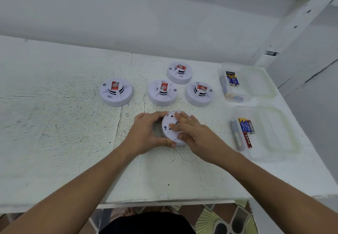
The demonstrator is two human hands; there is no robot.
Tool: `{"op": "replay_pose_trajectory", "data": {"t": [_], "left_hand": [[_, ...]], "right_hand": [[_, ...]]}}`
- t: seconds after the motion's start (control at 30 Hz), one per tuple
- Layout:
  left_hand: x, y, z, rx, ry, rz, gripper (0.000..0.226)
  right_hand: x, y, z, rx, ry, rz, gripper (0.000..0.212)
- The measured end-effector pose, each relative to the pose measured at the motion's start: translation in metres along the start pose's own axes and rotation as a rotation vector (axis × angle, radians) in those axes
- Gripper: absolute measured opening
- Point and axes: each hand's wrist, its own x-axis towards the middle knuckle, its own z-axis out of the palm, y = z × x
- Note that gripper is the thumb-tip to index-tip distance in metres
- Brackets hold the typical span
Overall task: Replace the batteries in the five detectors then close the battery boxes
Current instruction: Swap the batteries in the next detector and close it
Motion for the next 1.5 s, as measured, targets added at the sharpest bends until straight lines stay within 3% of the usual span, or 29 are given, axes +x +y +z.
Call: {"op": "replay_pose_trajectory", "data": {"t": [0.17,0.3,0.47,0.6,0.77,0.97,1.5], "left_hand": [[-0.004,0.004,-0.002,-0.03,0.014,0.032,0.078],[-0.005,0.006,-0.001,-0.021,0.011,0.045,0.08],[-0.001,-0.006,0.003,-0.06,0.026,0.028,0.074],[0.001,-0.008,0.004,-0.119,0.021,0.066,0.071],[-0.007,0.011,-0.006,-0.29,0.044,0.151,0.027],[-0.007,0.003,-0.002,-0.374,0.113,0.038,0.03],[-0.001,-0.006,0.005,-0.415,0.171,-0.033,0.026]], "right_hand": [[-0.011,0.006,0.004,-0.042,-0.001,-0.044,0.045],[-0.023,0.016,0.01,-0.043,0.069,-0.064,0.066],[-0.018,0.026,0.012,-0.001,0.172,-0.071,0.059],[-0.018,0.023,0.002,0.263,0.186,0.007,0.057],[-0.012,0.016,-0.001,0.649,0.293,0.069,0.044],[0.004,0.014,-0.006,0.995,0.418,0.157,0.033],[0.009,0.018,0.012,1.164,0.478,0.248,0.027]]}}
